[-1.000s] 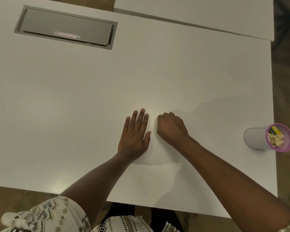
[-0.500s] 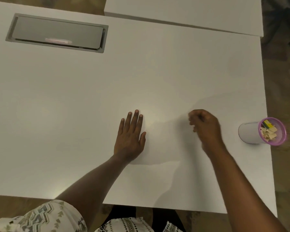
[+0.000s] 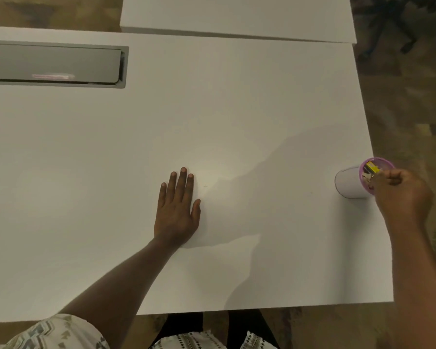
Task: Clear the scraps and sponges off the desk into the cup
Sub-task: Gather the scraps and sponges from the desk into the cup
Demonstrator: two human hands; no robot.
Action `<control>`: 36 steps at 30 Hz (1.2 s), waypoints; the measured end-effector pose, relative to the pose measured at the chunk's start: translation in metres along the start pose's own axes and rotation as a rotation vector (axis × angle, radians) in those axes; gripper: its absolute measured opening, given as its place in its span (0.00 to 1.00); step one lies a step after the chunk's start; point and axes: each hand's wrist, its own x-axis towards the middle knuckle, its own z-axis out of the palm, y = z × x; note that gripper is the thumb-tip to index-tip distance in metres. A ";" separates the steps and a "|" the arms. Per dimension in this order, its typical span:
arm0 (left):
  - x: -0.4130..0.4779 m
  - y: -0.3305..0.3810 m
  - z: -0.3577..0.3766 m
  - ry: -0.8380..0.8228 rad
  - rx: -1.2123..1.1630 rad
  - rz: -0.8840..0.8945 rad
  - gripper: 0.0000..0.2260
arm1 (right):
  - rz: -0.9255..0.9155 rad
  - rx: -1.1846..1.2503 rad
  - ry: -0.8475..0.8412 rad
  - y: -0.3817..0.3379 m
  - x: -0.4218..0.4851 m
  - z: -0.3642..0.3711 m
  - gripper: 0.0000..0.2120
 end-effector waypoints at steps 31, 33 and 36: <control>-0.001 0.000 0.003 0.013 0.021 0.002 0.29 | -0.053 -0.251 0.107 -0.002 -0.002 0.005 0.10; -0.001 0.001 0.004 0.010 0.031 -0.001 0.29 | -0.068 -0.189 0.160 -0.010 -0.009 0.006 0.11; -0.001 0.000 0.004 0.007 0.037 -0.002 0.29 | -0.165 -0.072 0.193 -0.028 -0.024 0.011 0.09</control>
